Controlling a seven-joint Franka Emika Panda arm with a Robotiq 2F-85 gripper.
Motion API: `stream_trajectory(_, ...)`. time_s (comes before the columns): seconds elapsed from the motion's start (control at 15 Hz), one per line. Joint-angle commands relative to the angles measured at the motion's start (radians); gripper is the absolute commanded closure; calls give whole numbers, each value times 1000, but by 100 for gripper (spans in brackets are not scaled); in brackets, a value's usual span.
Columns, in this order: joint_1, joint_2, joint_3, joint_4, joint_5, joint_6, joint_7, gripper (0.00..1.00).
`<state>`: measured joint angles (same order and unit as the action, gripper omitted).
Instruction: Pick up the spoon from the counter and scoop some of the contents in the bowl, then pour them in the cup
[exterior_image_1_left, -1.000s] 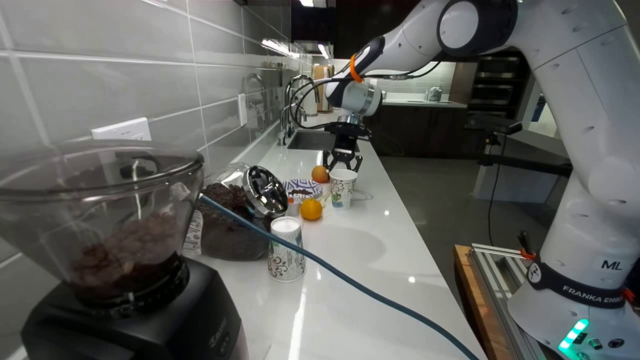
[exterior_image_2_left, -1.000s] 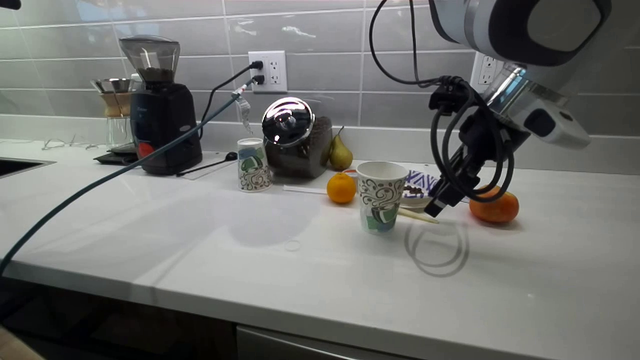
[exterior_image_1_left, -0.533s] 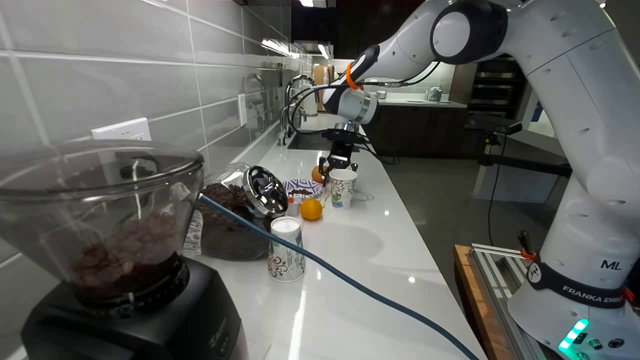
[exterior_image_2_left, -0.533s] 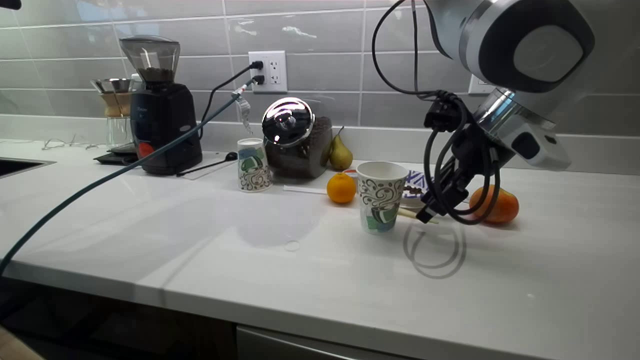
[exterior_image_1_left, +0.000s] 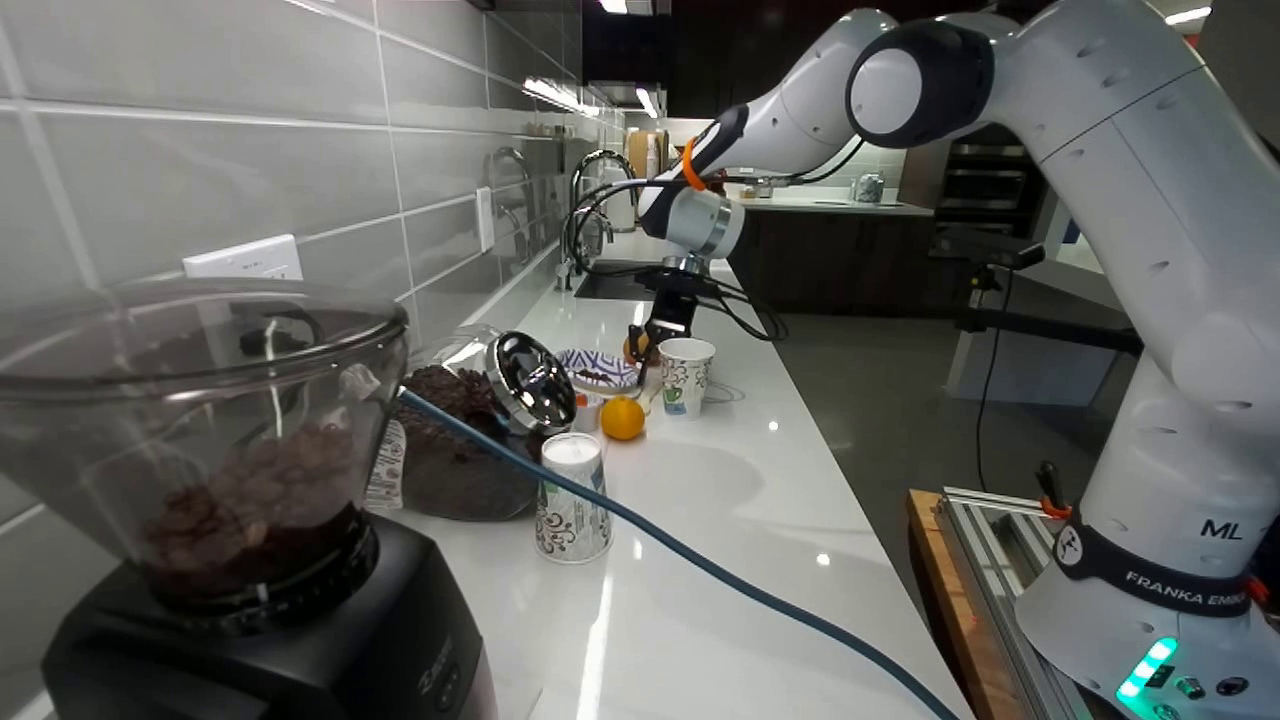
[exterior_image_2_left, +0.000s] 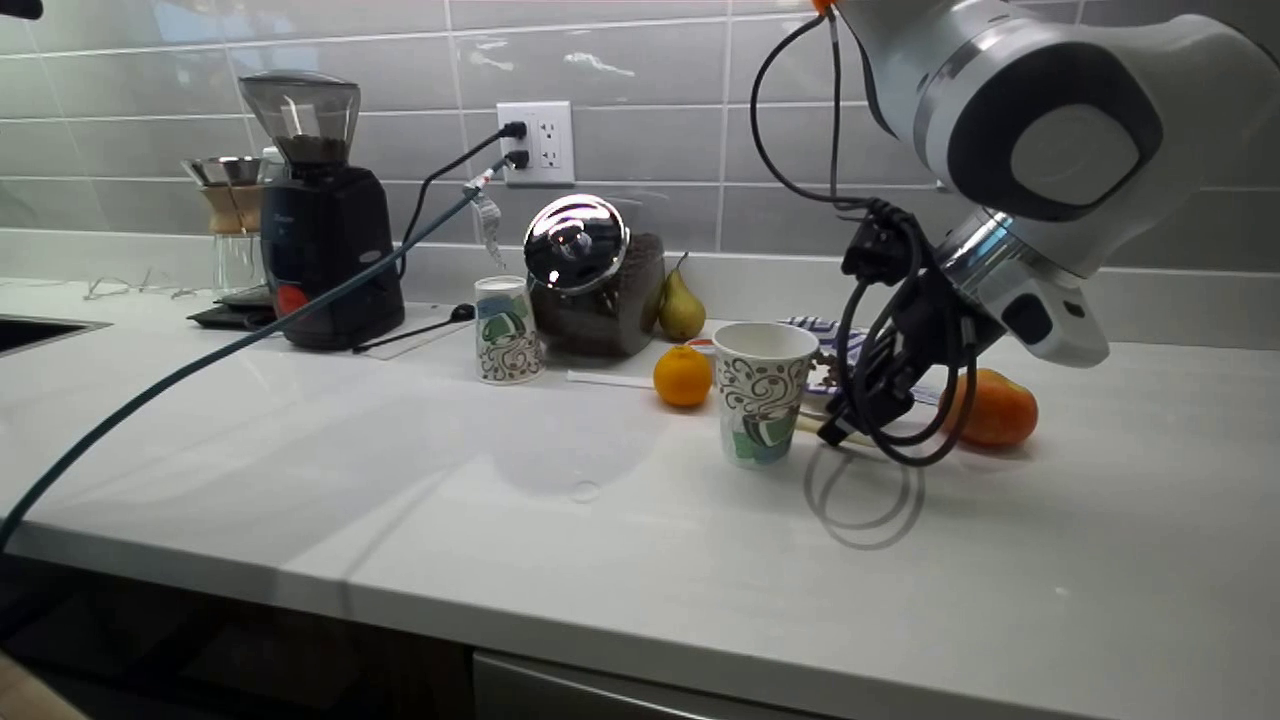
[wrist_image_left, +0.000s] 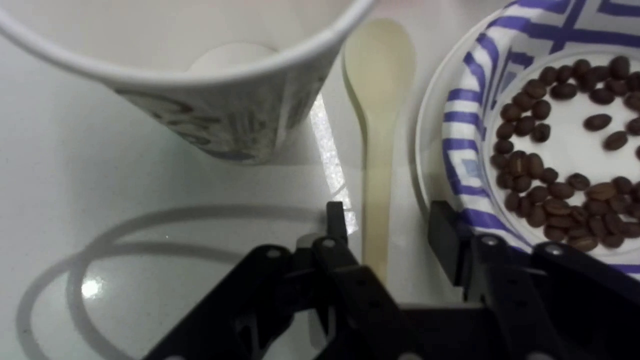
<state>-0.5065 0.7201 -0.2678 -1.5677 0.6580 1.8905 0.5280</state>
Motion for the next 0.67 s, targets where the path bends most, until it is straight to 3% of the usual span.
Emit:
stream_trajectory(0.0,-34,50,15,72,46,-75,-17,57)
stream_trajectory(0.6,-46,90,8,127,44,-158,4,55)
